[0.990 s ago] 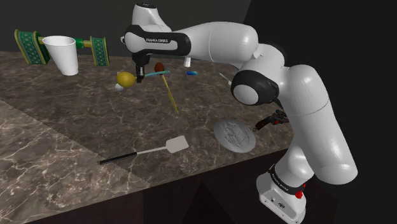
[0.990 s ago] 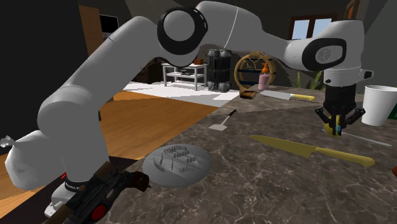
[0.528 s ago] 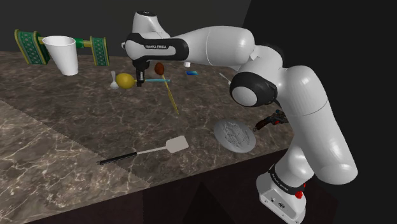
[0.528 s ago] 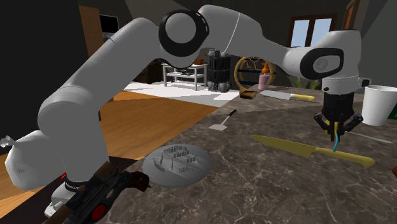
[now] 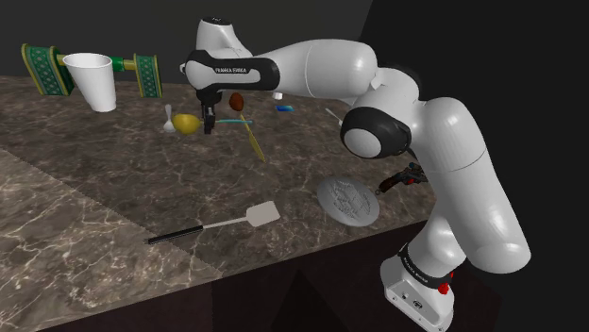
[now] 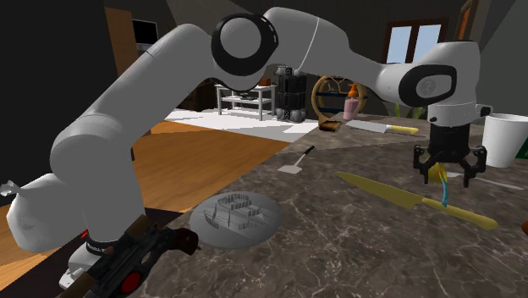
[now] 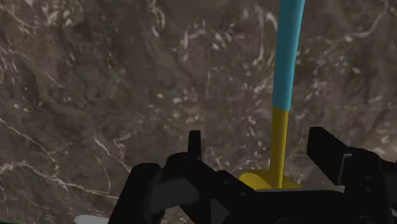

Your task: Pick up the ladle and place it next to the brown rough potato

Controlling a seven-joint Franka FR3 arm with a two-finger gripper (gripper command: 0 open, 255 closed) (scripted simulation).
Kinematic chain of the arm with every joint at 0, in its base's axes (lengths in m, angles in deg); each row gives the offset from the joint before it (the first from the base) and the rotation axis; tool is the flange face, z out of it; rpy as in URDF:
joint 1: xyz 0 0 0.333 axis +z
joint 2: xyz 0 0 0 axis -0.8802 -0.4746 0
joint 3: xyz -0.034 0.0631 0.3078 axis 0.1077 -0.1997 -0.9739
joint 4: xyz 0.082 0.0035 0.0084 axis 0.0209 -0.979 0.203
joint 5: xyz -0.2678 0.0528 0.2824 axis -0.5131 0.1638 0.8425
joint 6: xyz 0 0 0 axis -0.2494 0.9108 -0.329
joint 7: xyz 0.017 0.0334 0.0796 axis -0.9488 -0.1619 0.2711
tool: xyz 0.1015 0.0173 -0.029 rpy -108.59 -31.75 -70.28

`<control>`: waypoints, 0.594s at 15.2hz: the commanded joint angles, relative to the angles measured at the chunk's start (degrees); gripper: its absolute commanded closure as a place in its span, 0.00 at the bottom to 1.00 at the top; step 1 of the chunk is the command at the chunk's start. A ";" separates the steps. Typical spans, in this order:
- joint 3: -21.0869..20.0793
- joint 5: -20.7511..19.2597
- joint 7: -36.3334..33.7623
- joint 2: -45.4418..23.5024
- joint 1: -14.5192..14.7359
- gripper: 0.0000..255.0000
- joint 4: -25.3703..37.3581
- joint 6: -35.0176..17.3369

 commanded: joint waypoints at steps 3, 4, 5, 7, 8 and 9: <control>-0.01 0.00 0.00 0.01 0.02 0.00 -0.02 0.00; 0.29 -0.33 -0.12 1.17 0.29 0.00 -0.15 1.03; 0.58 -0.65 -0.26 2.27 0.54 0.00 -0.16 2.10; 1.05 -1.23 -0.53 4.08 0.90 0.00 0.15 4.17; 1.05 -1.23 -0.53 4.08 0.90 0.00 0.15 4.17; 1.05 -1.23 -0.53 4.08 0.90 0.00 0.14 4.16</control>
